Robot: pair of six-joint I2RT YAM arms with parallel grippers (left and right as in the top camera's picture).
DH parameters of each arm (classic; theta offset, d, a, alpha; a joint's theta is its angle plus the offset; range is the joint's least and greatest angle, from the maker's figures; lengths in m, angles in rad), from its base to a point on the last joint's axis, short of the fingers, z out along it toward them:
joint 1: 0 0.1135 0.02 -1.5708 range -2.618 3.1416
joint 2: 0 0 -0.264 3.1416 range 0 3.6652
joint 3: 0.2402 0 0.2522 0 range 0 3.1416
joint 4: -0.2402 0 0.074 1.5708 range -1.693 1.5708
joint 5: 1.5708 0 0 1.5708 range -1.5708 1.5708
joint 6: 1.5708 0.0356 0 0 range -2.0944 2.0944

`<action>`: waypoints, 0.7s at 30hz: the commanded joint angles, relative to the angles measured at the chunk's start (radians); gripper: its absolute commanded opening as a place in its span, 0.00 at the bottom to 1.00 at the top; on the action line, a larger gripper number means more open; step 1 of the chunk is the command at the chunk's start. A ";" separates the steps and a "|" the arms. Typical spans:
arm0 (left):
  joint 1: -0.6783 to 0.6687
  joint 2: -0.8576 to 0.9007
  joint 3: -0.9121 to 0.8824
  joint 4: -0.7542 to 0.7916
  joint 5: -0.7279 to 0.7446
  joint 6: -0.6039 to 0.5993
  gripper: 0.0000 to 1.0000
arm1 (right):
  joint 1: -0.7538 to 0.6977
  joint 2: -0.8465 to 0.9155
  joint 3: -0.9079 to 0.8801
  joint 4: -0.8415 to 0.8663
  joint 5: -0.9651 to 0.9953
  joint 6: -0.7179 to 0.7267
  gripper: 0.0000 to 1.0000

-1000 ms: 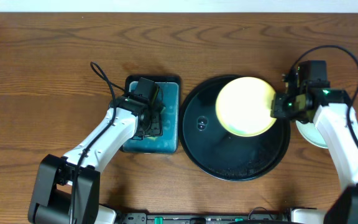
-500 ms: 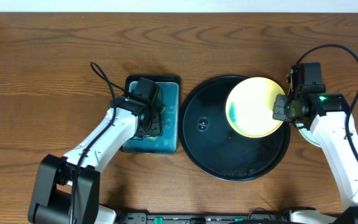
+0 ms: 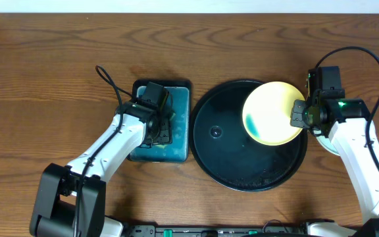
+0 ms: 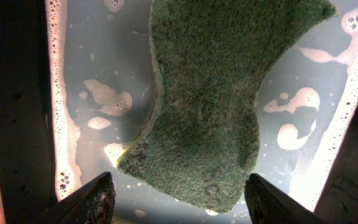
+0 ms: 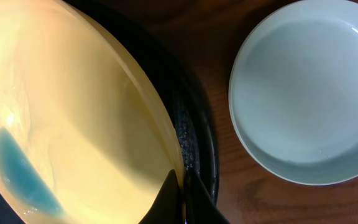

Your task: Clean dirty plates on tray and stack at the side

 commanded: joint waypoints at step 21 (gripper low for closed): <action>0.003 -0.002 0.002 0.005 -0.011 -0.009 0.68 | -0.276 -0.014 0.001 0.018 0.019 0.187 0.01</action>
